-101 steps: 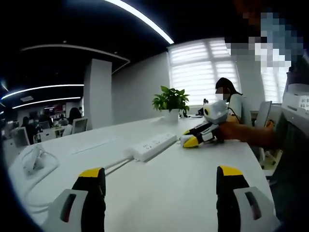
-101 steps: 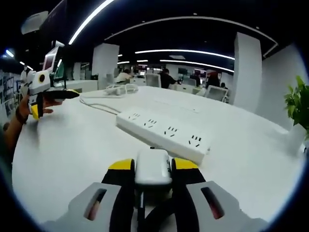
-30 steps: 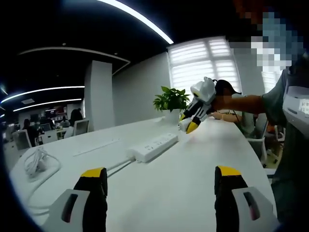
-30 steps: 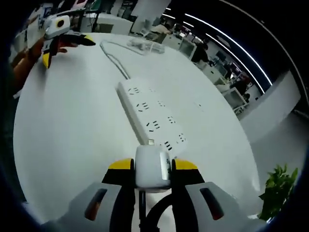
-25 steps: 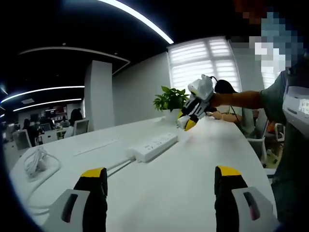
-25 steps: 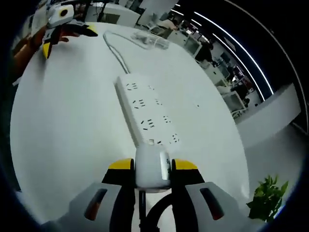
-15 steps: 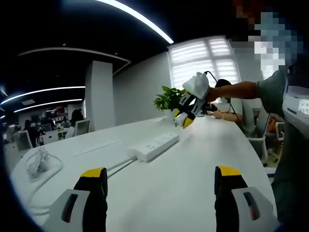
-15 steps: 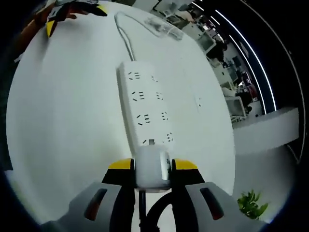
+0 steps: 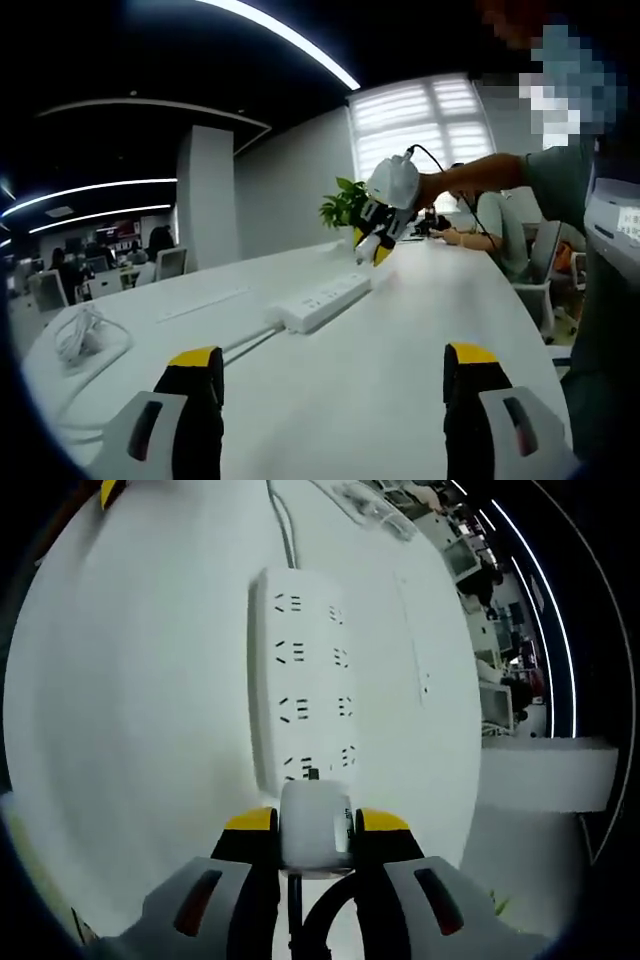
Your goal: Straighten the power strip on the desk, plug the charger into it
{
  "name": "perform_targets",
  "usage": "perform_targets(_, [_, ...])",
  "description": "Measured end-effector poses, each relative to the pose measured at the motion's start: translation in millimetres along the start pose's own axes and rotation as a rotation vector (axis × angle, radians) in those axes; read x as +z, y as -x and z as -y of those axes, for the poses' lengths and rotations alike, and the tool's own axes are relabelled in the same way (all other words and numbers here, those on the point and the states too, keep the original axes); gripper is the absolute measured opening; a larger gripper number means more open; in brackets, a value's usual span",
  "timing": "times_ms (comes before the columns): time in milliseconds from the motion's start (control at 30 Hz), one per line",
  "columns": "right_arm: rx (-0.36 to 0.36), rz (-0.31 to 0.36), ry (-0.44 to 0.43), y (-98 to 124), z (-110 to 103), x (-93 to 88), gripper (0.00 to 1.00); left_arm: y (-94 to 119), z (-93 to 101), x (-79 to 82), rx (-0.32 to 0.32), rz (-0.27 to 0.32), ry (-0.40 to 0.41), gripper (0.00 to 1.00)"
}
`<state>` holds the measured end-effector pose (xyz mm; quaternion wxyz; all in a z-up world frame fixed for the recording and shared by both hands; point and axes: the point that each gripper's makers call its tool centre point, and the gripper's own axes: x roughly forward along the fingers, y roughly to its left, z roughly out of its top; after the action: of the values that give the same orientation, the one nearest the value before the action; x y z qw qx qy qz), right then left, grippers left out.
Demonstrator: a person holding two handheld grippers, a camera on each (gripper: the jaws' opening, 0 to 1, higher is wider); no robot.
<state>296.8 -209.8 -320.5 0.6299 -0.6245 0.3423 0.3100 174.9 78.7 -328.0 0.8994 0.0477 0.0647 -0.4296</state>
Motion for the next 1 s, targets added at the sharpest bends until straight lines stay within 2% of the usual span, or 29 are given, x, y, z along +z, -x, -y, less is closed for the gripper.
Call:
perform_targets(67, [0.007,-0.014,0.021,-2,1,3.1,0.24,1,0.1,0.8,0.002,0.003,-0.001,0.93])
perform_targets(100, [0.04,-0.048,0.031,-3,-2,0.5,0.24,1,0.3,1.0,0.003,0.004,-0.001,0.93])
perform_targets(133, [0.033,-0.042,0.041,-6,-1,5.2,0.24,2,0.6,0.9,0.002,0.004,-0.002,0.93])
perform_targets(267, [0.052,-0.106,0.08,-11,1,2.3,0.24,3,0.7,0.7,0.0,-0.001,-0.007,0.93])
perform_targets(333, [0.053,-0.11,0.097,-13,3,3.0,0.24,4,1.7,0.3,-0.002,-0.004,-0.007,0.9])
perform_targets(367, [0.081,-0.149,0.096,-13,1,-2.1,0.24,4,2.7,-0.2,-0.003,-0.006,-0.01,0.9])
perform_targets(400, [0.071,-0.132,0.098,-14,2,1.2,0.24,5,3.6,-0.9,-0.005,-0.008,-0.011,0.9])
perform_targets(467, [0.074,-0.145,0.115,-16,1,2.3,0.24,5,5.0,-2.1,-0.006,-0.013,-0.014,0.91])
perform_targets(533, [0.109,-0.2,0.123,-16,-5,-3.3,0.24,5,5.1,-2.4,-0.003,-0.015,-0.012,0.9])
perform_targets(567, [0.087,-0.158,0.148,-18,-3,3.7,0.24,6,4.8,-2.4,0.0,-0.016,-0.01,0.9])
perform_targets(600, [0.108,-0.196,0.139,-17,-7,-1.7,0.24,6,4.4,-1.9,0.004,-0.015,-0.012,0.9])
perform_targets(667, [0.102,-0.192,0.148,-19,-7,-0.9,0.24,8,4.5,-0.2,0.009,-0.012,-0.015,0.9])
perform_targets(867, [0.106,-0.234,0.143,-21,0,-8.7,0.24,10,6.5,1.2,0.008,-0.007,-0.015,0.9])
perform_targets(900, [0.098,-0.215,0.148,-21,1,-6.9,0.24,10,6.9,0.9,0.008,-0.008,-0.014,0.9])
perform_targets(933, [0.117,-0.236,0.141,-21,-2,-9.8,0.24,10,7.1,0.9,0.008,-0.007,-0.015,0.9])
perform_targets(1000, [0.116,-0.224,0.143,-22,-3,-7.4,0.24,12,7.1,0.7,0.01,-0.006,-0.015,0.9])
